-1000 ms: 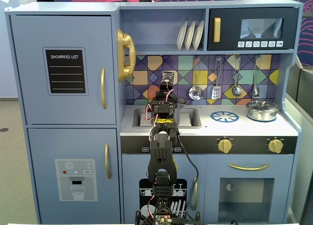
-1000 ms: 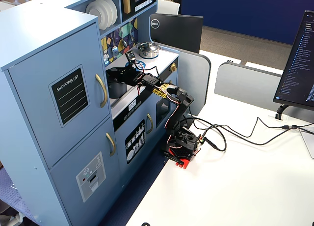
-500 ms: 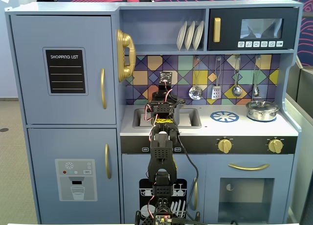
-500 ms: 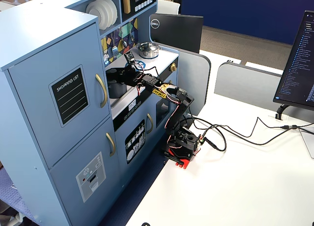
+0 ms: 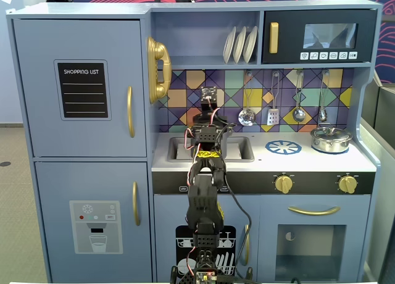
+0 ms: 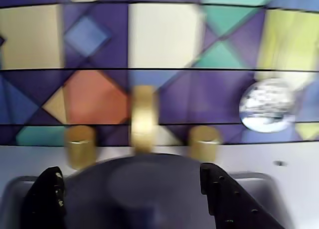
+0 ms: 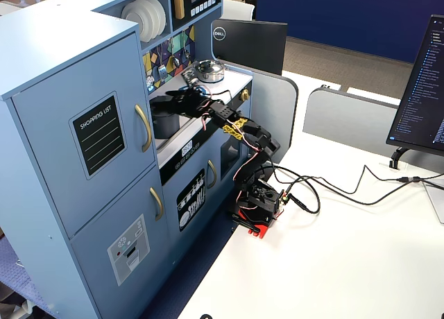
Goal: Pick up the lid from the counter and put it on the gray recipient
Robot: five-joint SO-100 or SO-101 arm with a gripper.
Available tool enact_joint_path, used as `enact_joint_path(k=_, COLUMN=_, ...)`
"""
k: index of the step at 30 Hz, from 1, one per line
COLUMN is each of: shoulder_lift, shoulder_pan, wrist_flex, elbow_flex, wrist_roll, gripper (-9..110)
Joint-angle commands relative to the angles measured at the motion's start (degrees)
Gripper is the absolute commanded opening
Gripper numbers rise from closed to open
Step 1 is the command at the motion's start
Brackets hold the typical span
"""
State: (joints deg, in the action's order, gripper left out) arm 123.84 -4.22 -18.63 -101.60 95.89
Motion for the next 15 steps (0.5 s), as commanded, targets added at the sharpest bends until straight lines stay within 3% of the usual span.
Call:
enact_joint_path(k=1, shoulder_lift=6.50, shoulder_pan=-2.20, wrist_flex=-2.99, elbow_flex=4.66, wrist_roll=0.97, gripper=29)
enact_joint_path(k=10, shoulder_lift=16.17, shoulder_pan=1.14, wrist_flex=-13.36, elbow_flex=8.44, wrist_roll=2.20, gripper=24)
enact_joint_path(k=15, shoulder_lift=30.94, shoulder_pan=2.81, wrist_flex=-33.31, elbow_flex=-0.44, wrist_roll=1.14, gripper=2)
